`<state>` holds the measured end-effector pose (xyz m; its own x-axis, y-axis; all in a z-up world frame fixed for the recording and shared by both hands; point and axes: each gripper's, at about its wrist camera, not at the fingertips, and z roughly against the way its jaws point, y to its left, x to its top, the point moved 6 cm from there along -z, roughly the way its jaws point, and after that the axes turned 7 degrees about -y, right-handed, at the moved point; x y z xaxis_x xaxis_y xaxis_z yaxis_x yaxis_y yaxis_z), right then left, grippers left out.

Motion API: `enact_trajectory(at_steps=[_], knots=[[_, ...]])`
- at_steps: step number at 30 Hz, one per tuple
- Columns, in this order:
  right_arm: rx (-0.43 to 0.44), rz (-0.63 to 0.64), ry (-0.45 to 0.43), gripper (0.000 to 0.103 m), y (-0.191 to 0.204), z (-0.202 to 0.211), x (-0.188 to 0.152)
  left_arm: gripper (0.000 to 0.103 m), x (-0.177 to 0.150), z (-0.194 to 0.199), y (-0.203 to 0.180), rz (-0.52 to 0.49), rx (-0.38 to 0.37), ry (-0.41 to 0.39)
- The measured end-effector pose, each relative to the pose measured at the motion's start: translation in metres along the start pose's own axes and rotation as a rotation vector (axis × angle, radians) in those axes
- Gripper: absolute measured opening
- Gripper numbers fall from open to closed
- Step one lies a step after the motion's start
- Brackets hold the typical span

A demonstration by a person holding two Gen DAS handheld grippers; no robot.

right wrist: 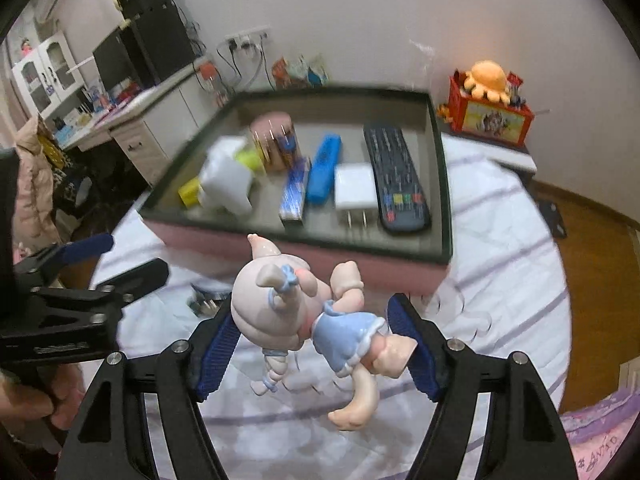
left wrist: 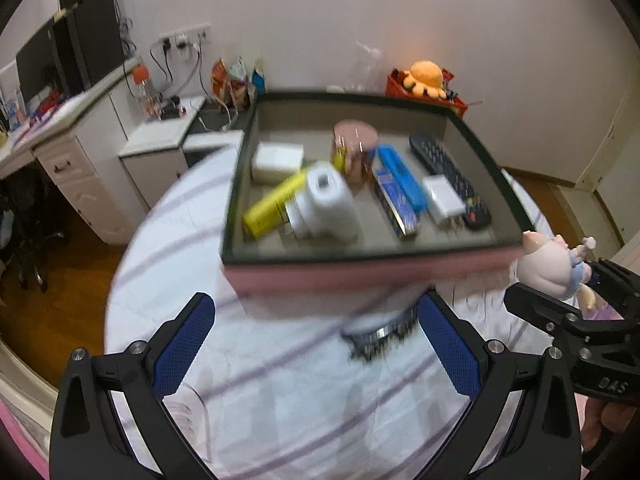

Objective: Organize rigid objects
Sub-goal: 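Carry the doll into the pink box and open the right gripper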

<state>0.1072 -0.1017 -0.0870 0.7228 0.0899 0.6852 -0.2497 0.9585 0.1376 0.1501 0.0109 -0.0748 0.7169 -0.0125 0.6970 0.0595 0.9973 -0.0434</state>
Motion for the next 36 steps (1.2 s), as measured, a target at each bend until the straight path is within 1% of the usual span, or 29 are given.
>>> enact_trajectory(at_steps=[3, 7, 11, 14, 17, 20, 26, 29, 34, 36], knots=[[0.001, 0.007, -0.031, 0.074, 0.005, 0.001, 0.024, 0.103, 0.025, 0.001, 0.005, -0.002, 0.015, -0.029], [0.009, -0.002, -0.044, 0.075, 0.004, -0.019, 0.058, 0.103, 0.059, -0.016, 0.018, -0.017, 0.064, -0.038], [0.016, -0.015, -0.028, 0.075, -0.002, -0.056, 0.093, 0.103, 0.082, -0.039, 0.032, -0.003, 0.084, -0.04], [0.017, -0.023, -0.003, 0.075, -0.009, -0.089, 0.116, 0.103, 0.097, -0.059, 0.036, 0.003, 0.085, -0.033], [0.02, -0.045, 0.029, 0.075, -0.019, -0.122, 0.133, 0.103, 0.102, -0.078, 0.035, -0.003, 0.087, -0.021], [0.009, -0.063, 0.063, 0.075, -0.027, -0.152, 0.143, 0.103, 0.103, -0.093, 0.034, -0.006, 0.08, -0.007], [-0.043, -0.085, 0.117, 0.074, -0.039, -0.182, 0.142, 0.103, 0.098, -0.113, 0.033, -0.007, 0.064, 0.014], [-0.073, -0.074, 0.111, 0.075, -0.039, -0.185, 0.143, 0.103, 0.095, -0.116, 0.032, -0.01, 0.061, 0.018], [-0.086, -0.08, 0.097, 0.075, -0.041, -0.178, 0.144, 0.103, 0.096, -0.112, 0.031, -0.014, 0.061, 0.007], [-0.082, -0.08, 0.075, 0.079, -0.039, -0.171, 0.148, 0.103, 0.095, -0.107, 0.028, -0.018, 0.062, 0.0]])
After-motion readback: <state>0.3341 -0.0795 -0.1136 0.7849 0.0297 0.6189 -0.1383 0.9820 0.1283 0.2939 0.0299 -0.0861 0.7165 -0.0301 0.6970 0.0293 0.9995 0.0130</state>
